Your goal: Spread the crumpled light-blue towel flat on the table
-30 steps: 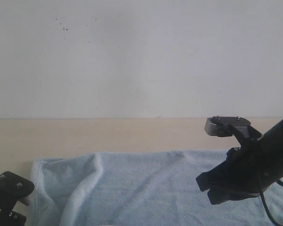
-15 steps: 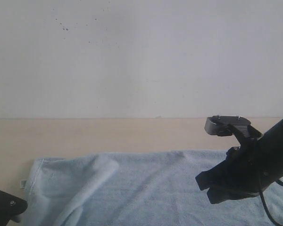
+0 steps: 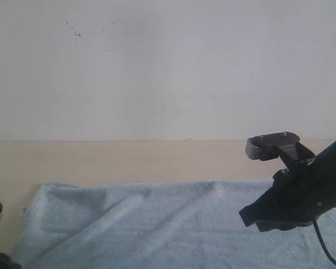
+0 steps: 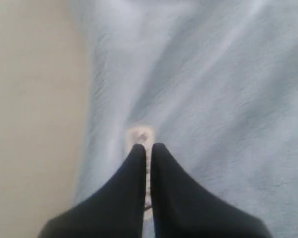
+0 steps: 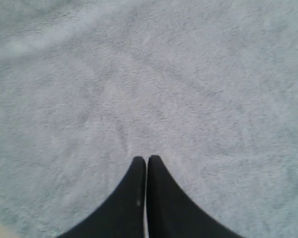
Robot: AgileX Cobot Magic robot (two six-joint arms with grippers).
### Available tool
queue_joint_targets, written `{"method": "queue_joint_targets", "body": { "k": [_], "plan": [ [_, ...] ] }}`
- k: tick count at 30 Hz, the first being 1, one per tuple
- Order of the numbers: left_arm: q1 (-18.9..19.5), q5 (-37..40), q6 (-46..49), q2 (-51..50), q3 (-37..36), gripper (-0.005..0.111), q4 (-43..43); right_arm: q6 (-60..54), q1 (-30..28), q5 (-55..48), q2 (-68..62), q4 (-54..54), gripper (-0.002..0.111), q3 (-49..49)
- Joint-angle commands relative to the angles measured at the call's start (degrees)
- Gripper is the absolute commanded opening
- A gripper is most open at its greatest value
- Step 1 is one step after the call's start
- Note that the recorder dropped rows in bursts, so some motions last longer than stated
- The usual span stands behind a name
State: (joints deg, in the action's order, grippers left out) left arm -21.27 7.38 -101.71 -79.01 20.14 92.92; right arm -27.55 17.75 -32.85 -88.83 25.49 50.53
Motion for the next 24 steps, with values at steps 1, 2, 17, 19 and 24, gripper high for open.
{"method": "queue_joint_targets", "body": {
  "k": [1, 2, 17, 19, 24],
  "plan": [
    [0.07, -14.63, -0.61, 6.60, 3.47, 0.004, 5.77, 9.51, -2.14, 6.78, -0.01, -11.97, 0.000, 0.11],
    [0.07, -21.53, 1.58, 8.40, 6.04, 0.004, 7.03, 17.62, -5.03, 9.32, -0.01, -18.52, 0.000, 0.11],
    [0.07, -62.62, 31.44, -26.00, 25.33, 0.004, -10.96, 25.07, -31.31, -12.09, -0.01, -24.59, 0.041, 0.11],
    [0.07, -63.79, 28.64, -27.65, 26.90, 0.004, -11.33, 24.86, -31.31, -14.25, -0.01, -25.49, 0.041, 0.11],
    [0.07, -67.99, 28.19, -28.71, 28.06, 0.004, -11.20, 24.70, -31.31, -16.34, -0.96, -24.06, 0.041, 0.11]
  ]
}}
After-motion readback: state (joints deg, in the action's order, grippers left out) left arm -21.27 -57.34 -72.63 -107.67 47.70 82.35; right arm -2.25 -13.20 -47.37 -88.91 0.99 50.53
